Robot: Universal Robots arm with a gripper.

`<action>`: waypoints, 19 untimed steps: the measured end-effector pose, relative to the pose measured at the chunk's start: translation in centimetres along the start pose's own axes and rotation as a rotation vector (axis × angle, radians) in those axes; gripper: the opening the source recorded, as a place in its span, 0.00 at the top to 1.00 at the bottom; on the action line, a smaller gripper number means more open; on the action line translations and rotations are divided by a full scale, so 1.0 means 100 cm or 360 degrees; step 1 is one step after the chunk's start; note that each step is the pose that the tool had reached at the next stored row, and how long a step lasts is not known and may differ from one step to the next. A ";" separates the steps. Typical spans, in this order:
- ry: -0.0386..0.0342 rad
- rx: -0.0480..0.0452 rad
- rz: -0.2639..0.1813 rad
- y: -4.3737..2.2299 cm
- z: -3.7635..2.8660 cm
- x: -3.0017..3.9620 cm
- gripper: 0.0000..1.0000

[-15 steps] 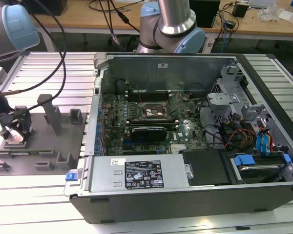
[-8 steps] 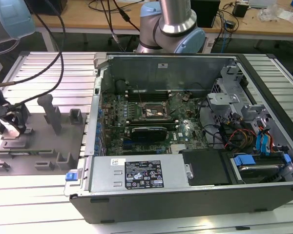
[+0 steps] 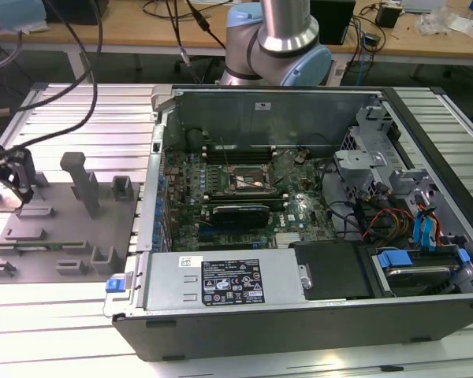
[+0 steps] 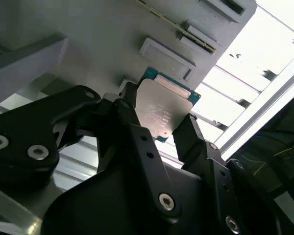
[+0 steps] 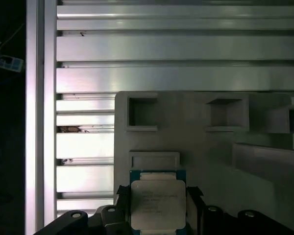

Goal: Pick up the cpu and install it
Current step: 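Pick up the cpu and move it towards the insertion slot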

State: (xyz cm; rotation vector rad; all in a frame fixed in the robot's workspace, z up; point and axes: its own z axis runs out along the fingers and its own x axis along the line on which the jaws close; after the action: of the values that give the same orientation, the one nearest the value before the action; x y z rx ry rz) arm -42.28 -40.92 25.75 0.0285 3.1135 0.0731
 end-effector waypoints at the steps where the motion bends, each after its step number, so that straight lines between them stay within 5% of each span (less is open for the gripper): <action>1: 0.0000 0.0000 0.0000 0.0003 -0.0037 -0.0001 0.46; 4: 0.0000 0.0000 0.0000 0.0014 -0.0217 -0.0006 0.46; 5: 0.0000 0.0000 0.0000 0.0022 -0.0385 -0.0011 0.46; 6: 0.0000 0.0000 0.0000 0.0027 -0.0484 -0.0013 0.46; 19: 0.0000 0.0000 0.0000 0.0043 -0.0820 -0.0022 0.46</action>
State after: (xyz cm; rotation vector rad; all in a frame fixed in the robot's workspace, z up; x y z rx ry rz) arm -42.28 -40.88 33.96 0.0284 3.1135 0.0730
